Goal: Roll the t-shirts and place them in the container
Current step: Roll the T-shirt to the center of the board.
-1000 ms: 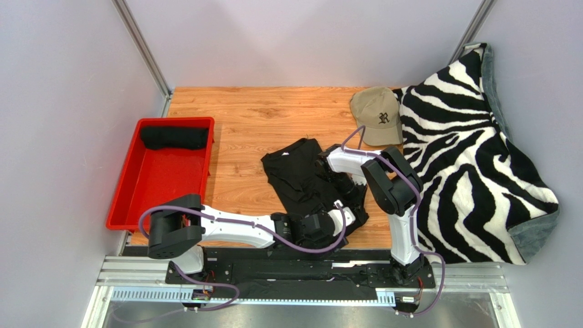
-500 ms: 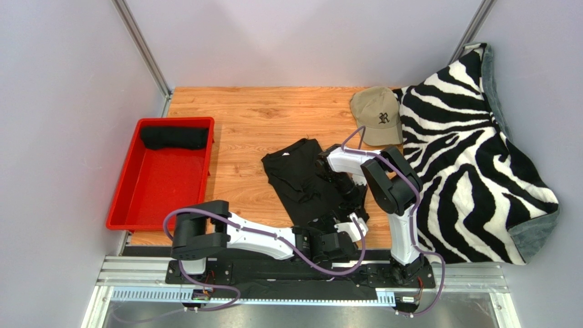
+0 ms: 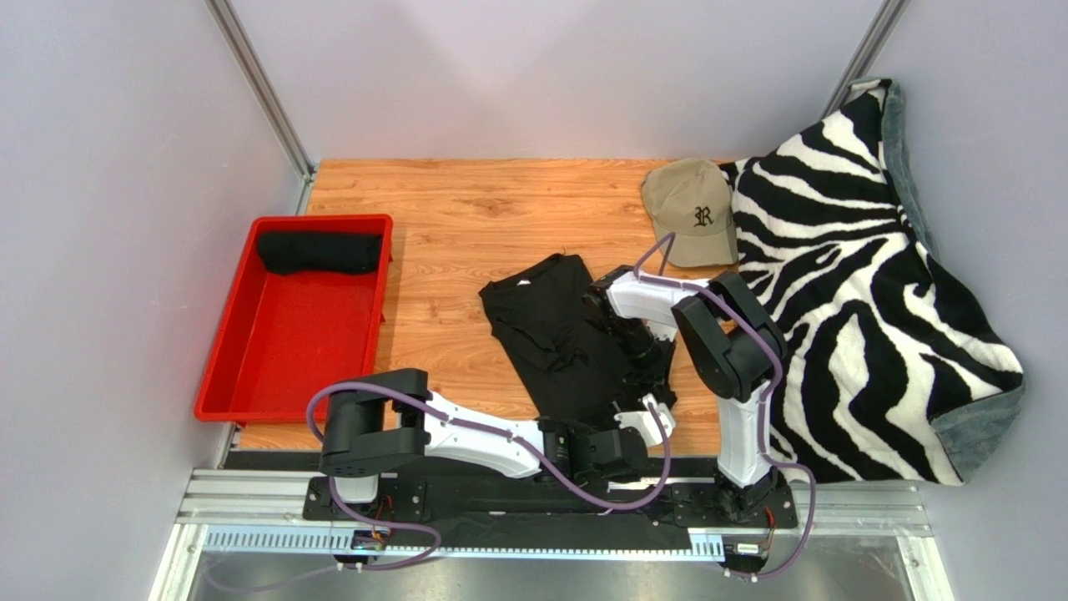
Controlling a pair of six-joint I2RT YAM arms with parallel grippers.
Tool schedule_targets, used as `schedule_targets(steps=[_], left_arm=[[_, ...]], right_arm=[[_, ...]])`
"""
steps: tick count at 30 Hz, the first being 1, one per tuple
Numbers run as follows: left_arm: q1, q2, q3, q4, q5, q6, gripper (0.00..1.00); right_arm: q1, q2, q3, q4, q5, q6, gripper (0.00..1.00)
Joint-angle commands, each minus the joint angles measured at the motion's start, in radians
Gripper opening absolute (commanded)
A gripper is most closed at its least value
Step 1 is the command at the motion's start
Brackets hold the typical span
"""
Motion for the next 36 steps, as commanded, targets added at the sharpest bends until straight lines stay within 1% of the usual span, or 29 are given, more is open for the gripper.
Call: schedule_targets(steps=[1,2,5,6,8,12,14,17,22,25,28,29,31,32,34,35,36], left_arm=[[0.003,-0.023,-0.036,0.054,0.065,-0.003,0.0],[0.005,-0.035,-0.043,0.081,0.076,-0.006,0.0],[0.015,-0.058,-0.068,0.097,0.128,-0.023,0.0],[0.019,-0.064,-0.08,0.101,0.155,-0.026,0.0],[0.034,-0.08,-0.094,0.118,0.185,-0.043,0.0],[0.078,-0.117,-0.144,0.146,0.284,-0.087,0.0],[0.104,-0.141,-0.163,0.166,0.321,-0.109,0.0],[0.135,-0.167,-0.191,0.186,0.407,-0.121,0.0],[0.166,-0.183,-0.209,0.201,0.479,-0.127,0.0],[0.196,-0.184,-0.218,0.212,0.537,-0.147,0.0],[0.232,-0.181,-0.224,0.224,0.614,-0.173,0.0],[0.241,-0.178,-0.227,0.227,0.663,-0.181,0.0],[0.276,-0.175,-0.23,0.232,0.703,-0.208,0.0],[0.291,-0.173,-0.232,0.238,0.761,-0.221,0.0],[0.336,-0.169,-0.237,0.243,0.818,-0.257,0.0],[0.351,-0.164,-0.237,0.246,0.879,-0.27,0.0],[0.365,-0.16,-0.237,0.246,0.909,-0.281,0.0]], right_arm=[[-0.008,-0.06,-0.043,0.248,-0.043,-0.003,0.16],[-0.008,-0.083,-0.045,0.249,-0.034,-0.006,0.38],[-0.01,-0.114,-0.047,0.245,-0.017,-0.015,0.52],[-0.013,-0.134,-0.045,0.24,-0.005,-0.014,0.59],[-0.016,-0.154,-0.039,0.231,0.002,-0.013,0.68],[-0.027,-0.228,-0.039,0.228,0.035,0.002,0.74],[-0.028,-0.295,-0.046,0.245,0.046,0.005,0.77],[-0.027,-0.375,-0.053,0.271,0.066,0.009,0.78],[-0.027,-0.441,-0.071,0.289,0.058,0.003,0.78],[-0.025,-0.51,-0.134,0.329,0.046,0.008,0.78],[-0.025,-0.573,-0.18,0.325,0.06,0.026,0.77],[-0.025,-0.587,-0.189,0.32,0.066,0.045,0.77],[-0.027,-0.646,-0.223,0.315,0.091,0.065,0.77],[-0.025,-0.672,-0.235,0.317,0.1,0.08,0.77],[-0.025,-0.749,-0.26,0.331,0.115,0.097,0.77],[-0.025,-0.777,-0.292,0.34,0.12,0.102,0.76],[-0.025,-0.8,-0.307,0.354,0.118,0.106,0.76]])
